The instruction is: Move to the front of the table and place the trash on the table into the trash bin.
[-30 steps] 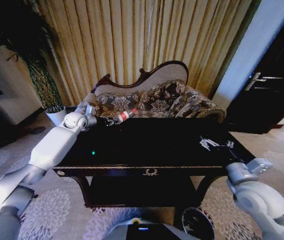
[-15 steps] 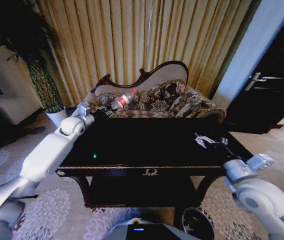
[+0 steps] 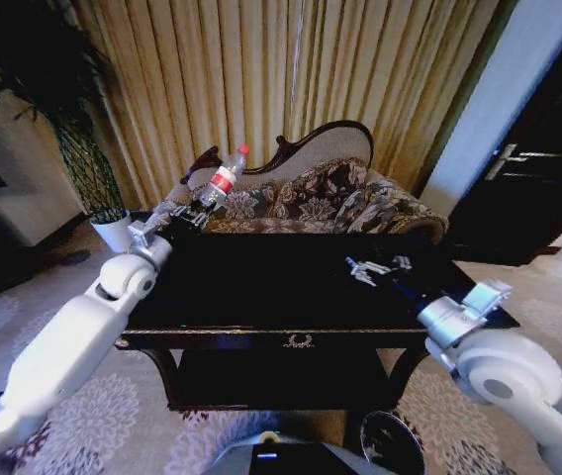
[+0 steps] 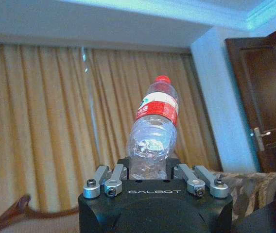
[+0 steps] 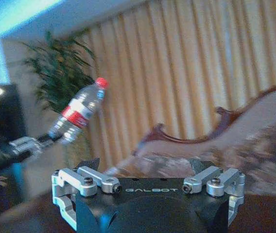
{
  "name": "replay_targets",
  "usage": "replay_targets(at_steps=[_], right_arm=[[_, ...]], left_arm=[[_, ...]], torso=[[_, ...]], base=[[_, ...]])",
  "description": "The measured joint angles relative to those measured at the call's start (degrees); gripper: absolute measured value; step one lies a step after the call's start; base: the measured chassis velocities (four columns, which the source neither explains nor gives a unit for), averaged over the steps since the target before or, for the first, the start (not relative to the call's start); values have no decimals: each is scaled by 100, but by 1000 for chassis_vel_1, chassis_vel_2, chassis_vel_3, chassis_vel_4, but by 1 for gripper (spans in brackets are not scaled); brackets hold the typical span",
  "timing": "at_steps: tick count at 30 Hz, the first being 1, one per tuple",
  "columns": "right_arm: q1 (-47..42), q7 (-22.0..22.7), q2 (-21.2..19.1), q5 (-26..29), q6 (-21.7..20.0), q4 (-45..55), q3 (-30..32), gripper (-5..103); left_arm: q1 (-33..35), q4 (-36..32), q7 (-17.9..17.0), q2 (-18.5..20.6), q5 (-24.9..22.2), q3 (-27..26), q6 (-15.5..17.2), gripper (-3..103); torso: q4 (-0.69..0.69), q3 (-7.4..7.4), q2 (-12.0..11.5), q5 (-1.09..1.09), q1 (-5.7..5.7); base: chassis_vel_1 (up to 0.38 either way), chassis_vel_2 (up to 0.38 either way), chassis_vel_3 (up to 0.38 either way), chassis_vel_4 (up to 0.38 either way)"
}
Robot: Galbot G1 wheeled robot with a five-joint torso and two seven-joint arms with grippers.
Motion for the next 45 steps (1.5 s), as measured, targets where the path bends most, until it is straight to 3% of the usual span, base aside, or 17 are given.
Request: replay_targets(at_steps=[3, 6, 14, 18, 23, 32, 45], right_arm=[[965, 76, -242, 650, 1, -65, -587, 100], [1453, 107, -329, 967, -1, -138, -990, 100], [2358, -54, -421, 1943, -140, -499, -1381, 100], [2648, -156, -420, 2170, -233, -802, -1493, 100], [3117, -237, -360, 2202, -296, -1237, -1917, 100], [5134, -420, 98, 2128, -329, -2248, -3899, 100], [6020, -925, 717, 2550, -350, -2644, -4633, 100]], left_arm=[[112, -413, -72, 239, 108, -54, -23, 36], [170, -611, -103, 399, 191, -60, -90, 36], [191, -834, -151, 558, 566, 55, -262, 36], [191, -973, -192, 545, 728, 204, -277, 36], [145, -1030, -213, 519, 777, 356, -277, 36], [85, -941, -201, 548, 810, 456, -306, 36], [-64, -933, -172, 585, 773, 564, -382, 36]], torso=[[3, 0, 0, -2, 0], [3, 0, 0, -1, 0], [1, 1, 0, -1, 0], [1, 0, 0, -1, 0], [0, 0, 0, 0, 0], [4, 1, -1, -1, 1], [1, 1, 0, -1, 1]], base=[[0, 0, 0, 0], [0, 0, 0, 0], [0, 0, 0, 0], [0, 0, 0, 0], [0, 0, 0, 0], [0, 0, 0, 0], [0, 0, 0, 0]])
